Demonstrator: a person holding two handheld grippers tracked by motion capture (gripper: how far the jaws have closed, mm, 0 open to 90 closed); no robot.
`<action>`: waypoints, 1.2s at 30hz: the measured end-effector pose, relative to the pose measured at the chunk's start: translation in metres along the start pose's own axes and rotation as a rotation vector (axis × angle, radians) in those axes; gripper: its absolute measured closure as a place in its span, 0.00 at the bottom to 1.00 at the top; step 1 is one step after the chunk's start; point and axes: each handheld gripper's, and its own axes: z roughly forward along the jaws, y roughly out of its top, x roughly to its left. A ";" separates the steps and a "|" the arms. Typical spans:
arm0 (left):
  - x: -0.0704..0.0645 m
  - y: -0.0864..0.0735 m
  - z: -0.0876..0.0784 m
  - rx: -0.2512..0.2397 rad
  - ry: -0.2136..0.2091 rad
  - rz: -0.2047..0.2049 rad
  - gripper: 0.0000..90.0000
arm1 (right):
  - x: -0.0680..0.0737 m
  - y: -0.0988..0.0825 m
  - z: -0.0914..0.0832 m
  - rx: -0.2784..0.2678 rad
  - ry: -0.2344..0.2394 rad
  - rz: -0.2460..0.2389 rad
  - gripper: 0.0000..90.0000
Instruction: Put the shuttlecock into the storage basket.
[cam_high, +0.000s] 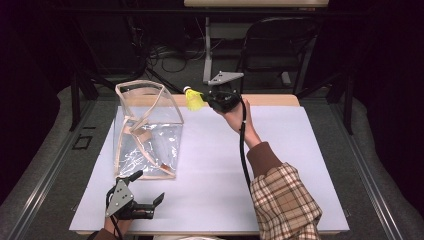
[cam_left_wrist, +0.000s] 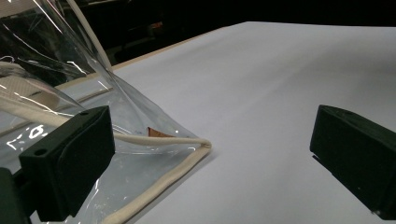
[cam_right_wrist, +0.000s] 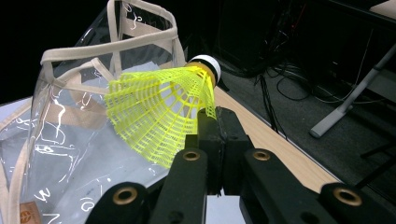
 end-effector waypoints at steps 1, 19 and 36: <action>0.000 0.000 0.000 0.000 0.000 -0.001 0.00 | 0.001 0.001 0.000 0.000 0.000 0.003 1.00; 0.000 0.000 0.000 -0.001 -0.001 0.000 0.00 | 0.009 0.026 0.003 -0.018 0.005 -0.021 1.00; 0.000 0.001 -0.001 -0.005 0.000 0.003 0.00 | 0.019 0.044 0.014 -0.029 0.016 -0.027 1.00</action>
